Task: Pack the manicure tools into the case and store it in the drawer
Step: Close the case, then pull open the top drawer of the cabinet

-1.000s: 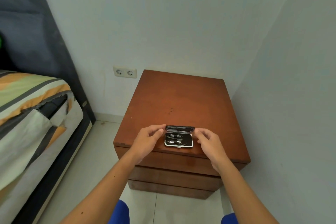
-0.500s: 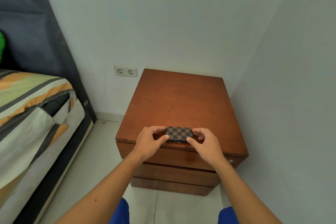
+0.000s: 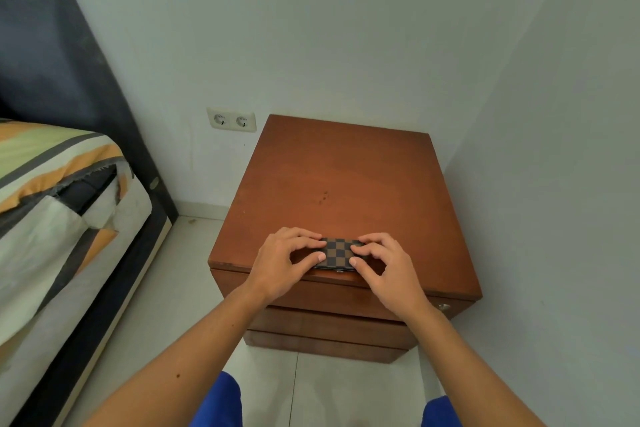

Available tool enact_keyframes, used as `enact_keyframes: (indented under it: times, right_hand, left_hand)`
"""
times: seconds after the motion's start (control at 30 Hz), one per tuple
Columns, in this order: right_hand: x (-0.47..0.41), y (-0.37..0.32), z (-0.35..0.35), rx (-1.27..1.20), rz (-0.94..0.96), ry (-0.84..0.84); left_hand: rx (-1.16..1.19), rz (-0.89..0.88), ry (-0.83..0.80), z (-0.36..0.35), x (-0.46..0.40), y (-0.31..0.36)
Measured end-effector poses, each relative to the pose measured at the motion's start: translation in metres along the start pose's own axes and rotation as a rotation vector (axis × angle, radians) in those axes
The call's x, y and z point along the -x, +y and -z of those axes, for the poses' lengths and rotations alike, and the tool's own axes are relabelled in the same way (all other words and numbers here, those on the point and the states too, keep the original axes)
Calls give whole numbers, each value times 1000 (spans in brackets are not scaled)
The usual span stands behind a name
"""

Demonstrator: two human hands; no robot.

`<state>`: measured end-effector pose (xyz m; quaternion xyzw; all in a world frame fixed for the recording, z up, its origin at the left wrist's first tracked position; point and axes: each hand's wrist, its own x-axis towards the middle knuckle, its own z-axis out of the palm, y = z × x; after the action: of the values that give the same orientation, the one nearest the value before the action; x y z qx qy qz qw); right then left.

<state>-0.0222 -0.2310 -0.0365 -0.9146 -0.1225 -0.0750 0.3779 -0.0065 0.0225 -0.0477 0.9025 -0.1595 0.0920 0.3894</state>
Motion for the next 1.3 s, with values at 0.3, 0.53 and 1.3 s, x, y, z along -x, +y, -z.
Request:
enact_keyframes:
  times: [0.3, 0.53, 1.3]
  right_hand:
    - [2, 2, -6, 31, 17, 4]
    - [21, 8, 21, 32, -41, -25]
    - [125, 54, 58, -263, -707, 250]
  left_hand:
    - [8, -14, -3, -3, -3, -6]
    - [9, 111, 3, 29, 16, 2]
    - [339, 614, 102, 61, 123, -55]
